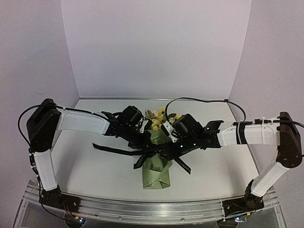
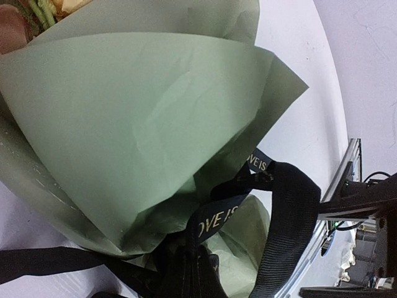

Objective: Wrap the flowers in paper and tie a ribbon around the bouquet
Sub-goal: Tie the half-tied ribbon around the folded bouquet.

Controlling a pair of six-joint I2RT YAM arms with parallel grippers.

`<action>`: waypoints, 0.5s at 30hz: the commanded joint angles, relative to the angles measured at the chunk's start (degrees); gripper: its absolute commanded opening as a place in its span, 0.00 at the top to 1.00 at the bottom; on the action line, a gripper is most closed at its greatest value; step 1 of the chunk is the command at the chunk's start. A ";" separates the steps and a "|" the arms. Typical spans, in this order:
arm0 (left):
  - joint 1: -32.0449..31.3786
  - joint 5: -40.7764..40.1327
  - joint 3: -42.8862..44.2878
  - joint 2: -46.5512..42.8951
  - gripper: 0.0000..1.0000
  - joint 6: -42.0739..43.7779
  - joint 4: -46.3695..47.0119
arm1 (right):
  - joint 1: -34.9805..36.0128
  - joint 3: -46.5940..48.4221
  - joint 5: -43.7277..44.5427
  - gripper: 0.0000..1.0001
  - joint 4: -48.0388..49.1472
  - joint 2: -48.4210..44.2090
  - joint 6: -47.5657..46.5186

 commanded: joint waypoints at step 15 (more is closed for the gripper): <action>-0.23 1.88 4.73 -1.68 1.00 3.00 -2.39 | 0.41 -3.70 7.12 0.43 22.43 3.60 8.57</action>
